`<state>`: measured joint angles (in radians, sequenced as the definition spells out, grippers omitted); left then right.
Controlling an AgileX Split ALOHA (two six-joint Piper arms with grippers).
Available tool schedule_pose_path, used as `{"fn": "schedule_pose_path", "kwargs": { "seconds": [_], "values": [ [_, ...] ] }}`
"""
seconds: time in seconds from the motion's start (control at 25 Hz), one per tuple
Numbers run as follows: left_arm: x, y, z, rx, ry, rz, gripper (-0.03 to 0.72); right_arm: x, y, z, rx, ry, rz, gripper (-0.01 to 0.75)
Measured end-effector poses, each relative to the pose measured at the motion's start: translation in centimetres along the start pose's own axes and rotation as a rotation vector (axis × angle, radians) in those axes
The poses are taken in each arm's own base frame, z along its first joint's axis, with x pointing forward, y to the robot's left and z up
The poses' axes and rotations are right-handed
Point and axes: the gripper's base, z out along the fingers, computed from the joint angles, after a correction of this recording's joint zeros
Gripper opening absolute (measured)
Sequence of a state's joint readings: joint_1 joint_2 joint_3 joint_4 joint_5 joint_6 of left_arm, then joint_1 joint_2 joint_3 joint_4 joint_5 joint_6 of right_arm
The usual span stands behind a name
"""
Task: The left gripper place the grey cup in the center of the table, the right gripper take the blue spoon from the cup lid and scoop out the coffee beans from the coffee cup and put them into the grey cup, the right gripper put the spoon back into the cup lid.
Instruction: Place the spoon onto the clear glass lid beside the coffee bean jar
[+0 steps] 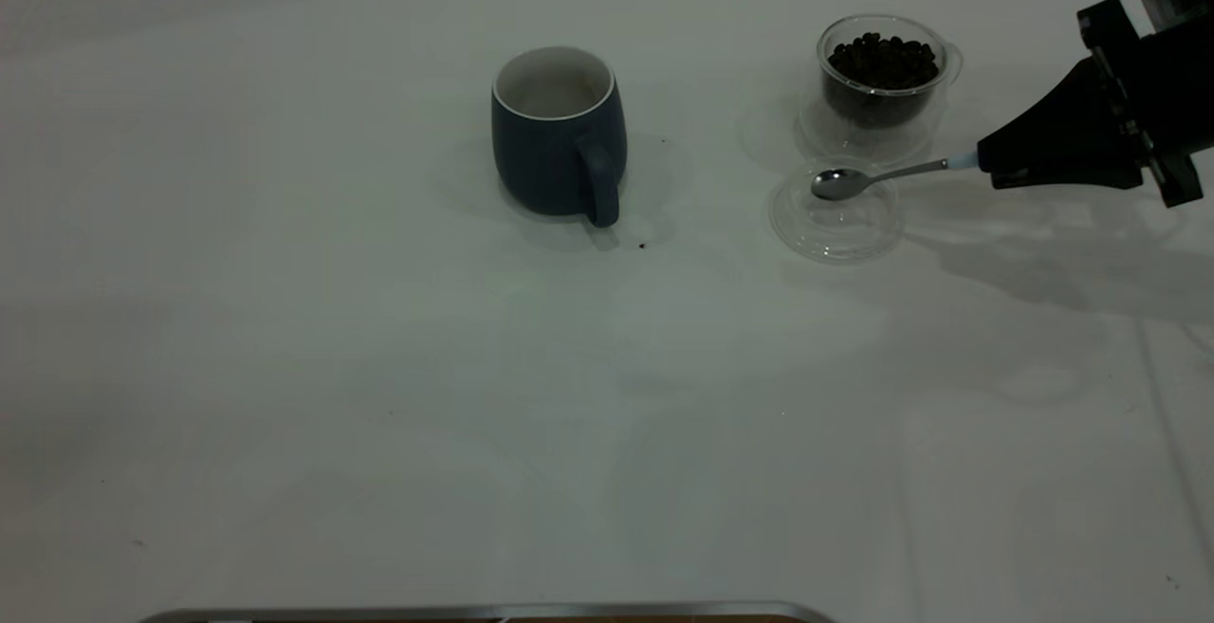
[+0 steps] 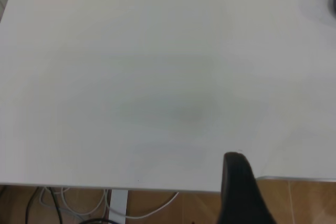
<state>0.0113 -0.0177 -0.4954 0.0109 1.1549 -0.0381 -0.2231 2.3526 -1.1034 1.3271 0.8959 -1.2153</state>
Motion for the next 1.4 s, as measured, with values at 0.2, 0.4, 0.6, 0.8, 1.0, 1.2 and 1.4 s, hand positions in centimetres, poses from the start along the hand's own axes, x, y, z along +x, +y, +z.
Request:
{"fn": "schedule_pose_path", "kwargs": {
  "seconds": [0.2,0.4,0.6,0.8,1.0,1.2,1.4],
  "values": [
    [0.0,0.0,0.0,0.0,0.0,0.0,0.497,0.0,-1.0,1.0,-0.024,-0.046,0.014,0.105],
    [0.0,0.0,0.0,0.0,0.0,0.0,0.497,0.7,-2.0,1.9,-0.03,-0.028,0.037,0.105],
    [0.0,0.0,0.0,0.0,0.0,0.0,0.497,0.7,-2.0,2.0,-0.041,-0.029,0.015,0.105],
    [0.0,0.0,0.0,0.0,0.0,0.001,0.497,0.7,-1.8,2.2,-0.044,-0.029,-0.004,0.105],
    [0.0,0.0,0.0,0.0,0.0,0.001,0.497,0.8,-1.2,2.9,-0.049,-0.018,-0.039,0.107],
    [0.0,0.0,0.0,0.0,0.0,0.001,0.497,0.7,-1.3,2.9,-0.025,-0.03,-0.036,0.118],
    [0.0,0.0,0.0,0.0,0.0,0.001,0.497,0.6,-1.5,2.9,-0.01,-0.036,-0.033,0.169]
  ]
}}
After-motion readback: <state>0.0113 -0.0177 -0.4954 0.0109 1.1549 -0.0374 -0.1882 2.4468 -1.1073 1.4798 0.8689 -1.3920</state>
